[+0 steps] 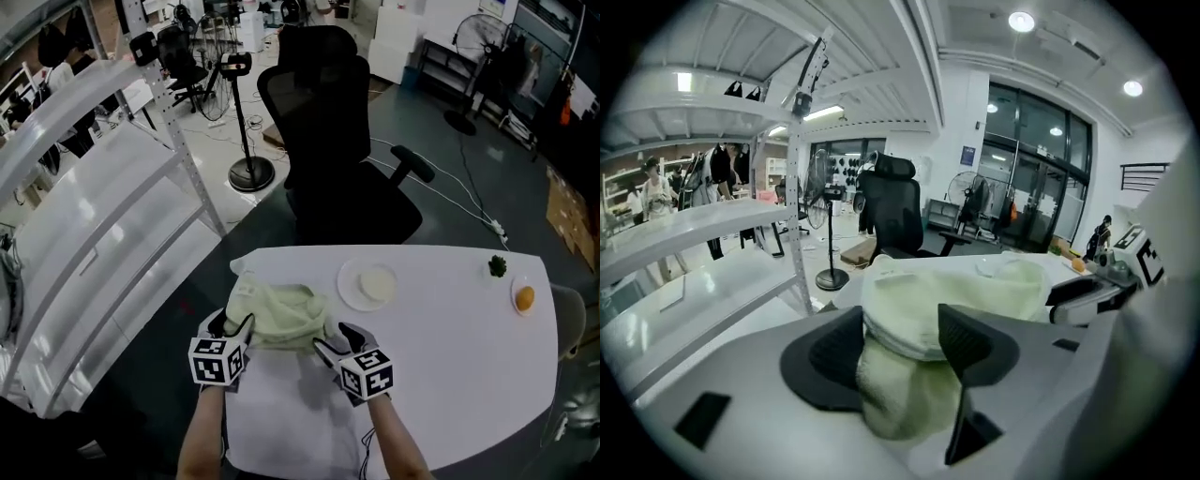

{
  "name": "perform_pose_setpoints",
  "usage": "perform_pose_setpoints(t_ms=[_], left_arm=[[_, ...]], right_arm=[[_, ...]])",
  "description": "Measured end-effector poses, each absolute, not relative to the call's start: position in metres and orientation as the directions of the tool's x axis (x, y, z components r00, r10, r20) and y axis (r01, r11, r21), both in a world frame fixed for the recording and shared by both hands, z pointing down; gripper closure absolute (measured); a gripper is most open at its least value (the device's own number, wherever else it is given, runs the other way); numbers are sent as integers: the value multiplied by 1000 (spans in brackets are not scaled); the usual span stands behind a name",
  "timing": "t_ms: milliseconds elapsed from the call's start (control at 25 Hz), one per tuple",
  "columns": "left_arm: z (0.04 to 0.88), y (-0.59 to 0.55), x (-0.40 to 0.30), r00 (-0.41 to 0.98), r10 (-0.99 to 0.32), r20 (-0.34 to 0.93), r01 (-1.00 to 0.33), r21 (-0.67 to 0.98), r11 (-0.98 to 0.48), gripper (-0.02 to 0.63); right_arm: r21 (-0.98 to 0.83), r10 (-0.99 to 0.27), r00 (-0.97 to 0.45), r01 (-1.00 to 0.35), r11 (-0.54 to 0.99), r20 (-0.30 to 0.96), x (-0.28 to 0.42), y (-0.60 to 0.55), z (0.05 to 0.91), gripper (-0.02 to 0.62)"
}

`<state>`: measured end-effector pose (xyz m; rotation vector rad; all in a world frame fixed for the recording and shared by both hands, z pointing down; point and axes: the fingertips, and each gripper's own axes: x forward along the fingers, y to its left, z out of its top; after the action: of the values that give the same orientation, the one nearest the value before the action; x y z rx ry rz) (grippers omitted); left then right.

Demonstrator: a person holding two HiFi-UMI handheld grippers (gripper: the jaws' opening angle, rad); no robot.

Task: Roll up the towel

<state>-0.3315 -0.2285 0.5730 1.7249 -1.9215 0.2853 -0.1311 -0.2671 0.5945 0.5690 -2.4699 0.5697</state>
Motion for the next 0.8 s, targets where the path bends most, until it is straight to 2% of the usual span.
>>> perform_pose_setpoints(t_ms=[160,280,360,480,800], left_arm=[[589,-224,-339,-69,-828,556,-970,158,186,467],[587,-224,-345,-83,-831,550,-968,155,199,532],[583,-222,-350,-96,-836,540,-965,154,211,541],[574,-217,-356,-117,-845,522,-963,149,225,548],[532,-194,-376,-158,-865,477,-966,108,235,554]], right_arm=[[-291,-252,-771,-489,822,584,-139,-271,607,359],[-289,-244,-772,-481,828,587,-140,-271,608,439],[-286,-245,-773,-479,830,585,-140,-271,606,494],[-260,-244,-775,-463,847,583,-138,-269,600,535],[-180,-290,-753,-473,862,590,-118,-269,575,555]])
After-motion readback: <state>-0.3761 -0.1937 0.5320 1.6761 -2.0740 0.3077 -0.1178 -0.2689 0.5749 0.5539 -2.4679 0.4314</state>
